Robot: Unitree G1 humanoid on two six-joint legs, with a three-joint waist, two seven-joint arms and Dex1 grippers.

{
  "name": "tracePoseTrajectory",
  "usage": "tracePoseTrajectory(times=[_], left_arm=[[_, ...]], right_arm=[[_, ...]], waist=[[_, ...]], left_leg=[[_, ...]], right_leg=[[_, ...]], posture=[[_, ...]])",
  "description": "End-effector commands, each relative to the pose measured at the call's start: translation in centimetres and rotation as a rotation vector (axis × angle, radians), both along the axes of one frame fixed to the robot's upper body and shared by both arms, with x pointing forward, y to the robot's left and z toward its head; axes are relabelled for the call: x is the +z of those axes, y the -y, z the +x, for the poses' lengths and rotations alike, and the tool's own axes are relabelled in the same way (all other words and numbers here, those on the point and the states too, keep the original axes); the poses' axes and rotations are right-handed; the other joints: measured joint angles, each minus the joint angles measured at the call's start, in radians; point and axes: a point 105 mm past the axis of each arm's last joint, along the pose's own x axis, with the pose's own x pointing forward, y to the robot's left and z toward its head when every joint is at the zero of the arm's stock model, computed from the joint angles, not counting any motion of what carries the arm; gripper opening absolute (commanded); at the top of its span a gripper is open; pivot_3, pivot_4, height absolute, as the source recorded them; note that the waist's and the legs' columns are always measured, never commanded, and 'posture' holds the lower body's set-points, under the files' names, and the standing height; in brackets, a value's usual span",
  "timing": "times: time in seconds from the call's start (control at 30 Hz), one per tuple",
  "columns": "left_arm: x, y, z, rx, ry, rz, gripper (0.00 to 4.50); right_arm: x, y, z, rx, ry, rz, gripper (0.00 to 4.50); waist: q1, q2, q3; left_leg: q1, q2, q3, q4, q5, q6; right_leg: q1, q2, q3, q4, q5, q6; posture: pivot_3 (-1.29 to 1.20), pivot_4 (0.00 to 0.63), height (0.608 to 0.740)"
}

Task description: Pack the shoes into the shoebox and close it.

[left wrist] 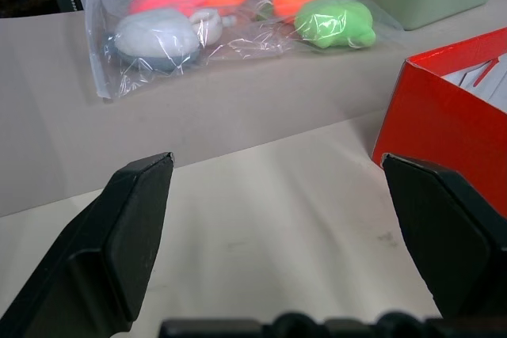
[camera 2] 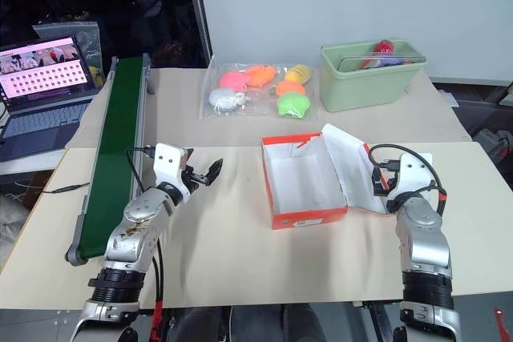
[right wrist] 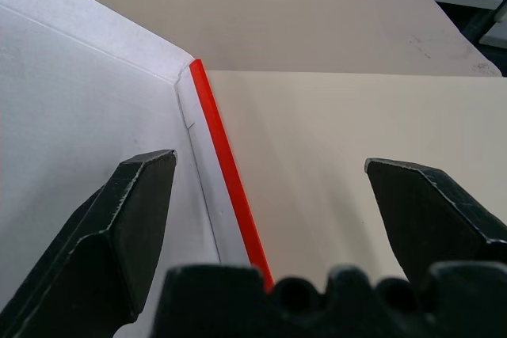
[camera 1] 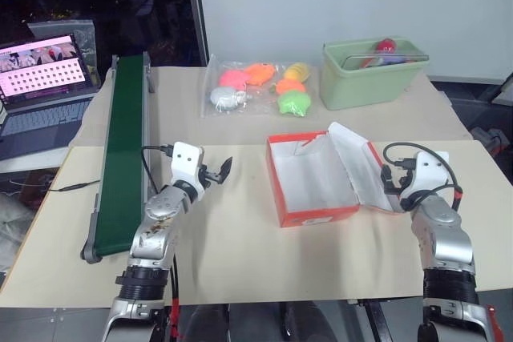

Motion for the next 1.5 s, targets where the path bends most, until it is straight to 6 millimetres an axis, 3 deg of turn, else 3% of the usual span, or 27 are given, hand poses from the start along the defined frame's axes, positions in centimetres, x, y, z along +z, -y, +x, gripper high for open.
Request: tracePoseTrajectory(times=[0.03, 0.13, 0.27, 0.4, 0.5, 0.6, 0.73, 0.87, 0.93, 1.1, 1.23, 1.5], left_arm=[[1.2, 1.0, 0.1, -0.035, 0.055, 0.012, 4.5], [1.1, 2.2, -0.3, -0.064, 0.068, 0.037, 4.5], [1.7, 2.9, -1.2, -0.073, 0.1, 0.042, 4.5], [1.8, 3.2, -2.2, -0.065, 0.124, 0.079, 4.5], [2.5, 2.9, -2.4, -0.032, 0.142, 0.076, 4.5], [4.9, 1.6, -2.8, 0.077, 0.221, 0.134, 4.5], [8.4, -1.8, -4.0, 0.323, 0.299, 0.172, 4.5], [9.0, -5.9, -5.8, 0.572, 0.272, 0.214, 4.5], [8.5, -7.2, -6.8, 0.641, 0.241, 0.242, 4.5], [3.9, -10.8, -8.8, 0.781, 0.033, 0.136, 4.5], [2.2, -11.8, -8.6, 0.776, -0.04, -0.01, 4.5], [3.5, -12.3, -7.3, 0.725, -0.021, -0.03, 4.5]], right_arm=[[2.6, 0.9, -0.4, -0.021, 0.078, -0.041, 4.48], [4.0, -0.4, 0.1, 0.076, 0.105, -0.001, 4.48], [7.9, -6.2, -0.2, 0.476, 0.163, 0.114, 4.48], [10.7, -13.4, -3.6, 0.985, 0.131, 0.161, 4.48], [10.9, -16.8, -5.9, 1.24, 0.059, 0.165, 4.48], [10.1, -18.9, -6.7, 1.387, -0.02, 0.152, 4.48], [9.6, -20.3, -5.8, 1.438, -0.039, 0.136, 4.48], [8.8, -21.3, -4.6, 1.445, -0.046, 0.101, 4.48], [8.4, -21.6, -4.2, 1.449, -0.049, 0.085, 4.48], [8.4, -22.1, -2.7, 1.44, -0.033, 0.079, 4.48], [8.3, -22.1, -1.9, 1.414, -0.022, 0.07, 4.48], [7.7, -22.2, -2.0, 1.401, -0.022, 0.079, 4.48]], waist=[[0.0, 0.0, 0.0], [0.001, 0.0, 0.0], [-0.004, 0.0, 0.0], [-0.003, 0.0, 0.0], [0.001, 0.0, 0.0], [0.003, 0.0, 0.0], [0.005, -0.001, 0.001], [0.001, -0.001, 0.001], [0.001, -0.001, 0.001], [0.002, -0.002, 0.001], [0.01, -0.002, 0.001], [0.011, -0.003, 0.001]], left_leg=[[0.0, 0.0, 0.0, 0.0, 0.0, 0.0], [0.0, 0.0, 0.0, 0.0, 0.0, 0.0], [0.0, 0.0, 0.0, 0.0, 0.0, 0.0], [0.0, 0.001, 0.0, 0.0, 0.0, 0.0], [0.0, 0.001, -0.001, 0.0, 0.0, 0.0], [0.0, 0.001, -0.002, 0.001, 0.0, 0.0], [-0.001, 0.0, -0.002, 0.001, 0.0, 0.0], [-0.001, 0.0, -0.002, 0.001, 0.0, 0.0], [-0.001, 0.001, -0.002, 0.001, 0.0, 0.0], [-0.001, 0.001, -0.002, 0.001, 0.0, 0.0], [0.0, 0.001, -0.002, 0.001, 0.0, 0.0], [-0.001, 0.001, -0.002, 0.001, 0.0, 0.0]], right_leg=[[0.0, 0.0, 0.0, 0.0, 0.0, 0.0], [0.0, 0.0, 0.0, 0.0, 0.0, 0.0], [0.0, 0.0, 0.0, 0.0, 0.0, 0.0], [0.0, 0.001, 0.0, 0.0, 0.0, 0.0], [0.001, 0.001, -0.001, -0.001, 0.0, 0.0], [0.002, 0.001, -0.002, -0.001, 0.0, 0.0], [0.001, 0.0, -0.002, -0.001, 0.0, 0.0], [0.0, 0.001, -0.002, -0.001, 0.0, 0.0], [0.0, 0.001, -0.002, -0.001, 0.0, 0.0], [0.0, 0.0, -0.002, -0.001, 0.0, 0.0], [0.0, 0.0, -0.003, 0.001, 0.0, 0.0], [-0.001, 0.0, -0.003, 0.0, 0.0, 0.0]], posture=[[0.0, 0.15, 0.729], [0.0, 0.15, 0.729], [0.0, 0.15, 0.729], [0.0, 0.15, 0.729], [0.0, 0.15, 0.729], [0.0, 0.15, 0.729], [0.0, 0.15, 0.729], [0.0, 0.15, 0.729], [0.0, 0.15, 0.729], [0.0, 0.15, 0.729], [0.0, 0.15, 0.729], [0.0, 0.15, 0.729]])
